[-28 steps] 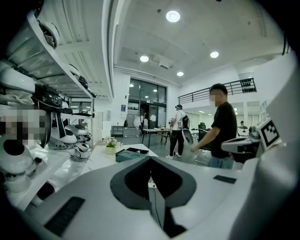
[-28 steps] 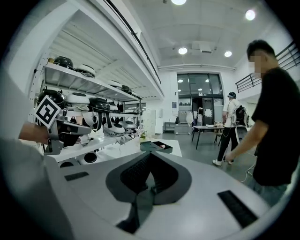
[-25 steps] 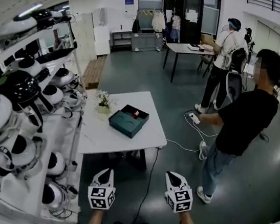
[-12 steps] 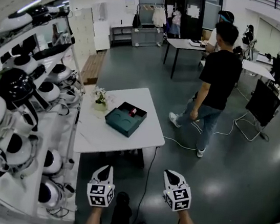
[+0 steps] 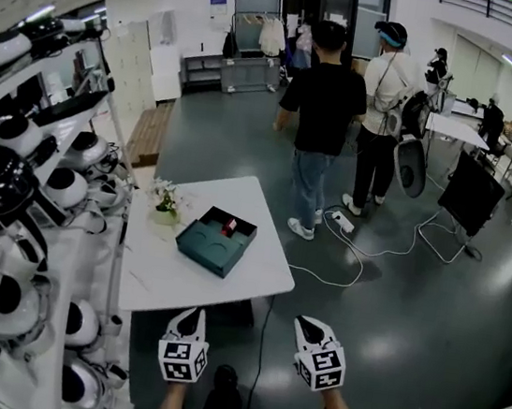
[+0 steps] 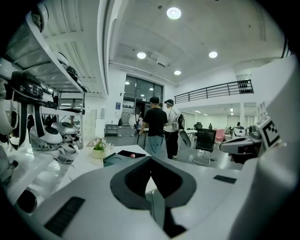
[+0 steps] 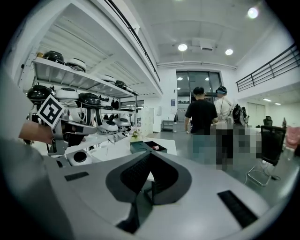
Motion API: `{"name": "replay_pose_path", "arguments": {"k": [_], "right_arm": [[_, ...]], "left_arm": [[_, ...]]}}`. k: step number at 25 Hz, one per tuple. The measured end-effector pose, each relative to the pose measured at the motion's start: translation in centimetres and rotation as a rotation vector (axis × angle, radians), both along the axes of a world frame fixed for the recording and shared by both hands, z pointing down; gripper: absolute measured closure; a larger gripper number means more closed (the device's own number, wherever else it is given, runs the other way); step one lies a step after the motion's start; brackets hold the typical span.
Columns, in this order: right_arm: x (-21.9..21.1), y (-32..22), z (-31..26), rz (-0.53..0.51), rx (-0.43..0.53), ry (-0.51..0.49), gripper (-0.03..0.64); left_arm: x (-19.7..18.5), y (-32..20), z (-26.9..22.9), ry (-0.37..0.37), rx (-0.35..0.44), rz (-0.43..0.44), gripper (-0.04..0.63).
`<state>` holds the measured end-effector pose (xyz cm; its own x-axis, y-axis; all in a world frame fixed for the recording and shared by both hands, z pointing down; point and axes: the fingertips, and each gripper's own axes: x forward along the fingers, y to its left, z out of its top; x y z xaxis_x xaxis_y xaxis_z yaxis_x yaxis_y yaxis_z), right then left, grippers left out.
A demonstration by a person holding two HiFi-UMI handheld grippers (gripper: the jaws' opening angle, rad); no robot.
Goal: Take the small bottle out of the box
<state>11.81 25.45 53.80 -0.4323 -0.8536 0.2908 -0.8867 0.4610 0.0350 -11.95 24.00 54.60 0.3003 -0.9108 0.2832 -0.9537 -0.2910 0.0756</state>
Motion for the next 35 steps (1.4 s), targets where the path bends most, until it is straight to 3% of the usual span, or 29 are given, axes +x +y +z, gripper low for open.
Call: {"name": "replay_pose_path", "arguments": {"k": [17,27,35], "right_arm": [[-8.1,-19.8,-3.5,0.043,0.036,0.023,0.597],[-10.8,-25.2,-2.9,0.072,0.035,0.039,0.597],[-10.8,-26.6,-1.3,0.076,0.008,0.064,0.597]], "left_arm": [[-7.3,-21.6,-3.8,0.031,0.054,0.052,0.577],[-9.4,-28.5,-2.9,0.049,0.046,0.095,0.577],[-8.3,-31.0,-1.4,0.047,0.022,0.137,0.577]]}}
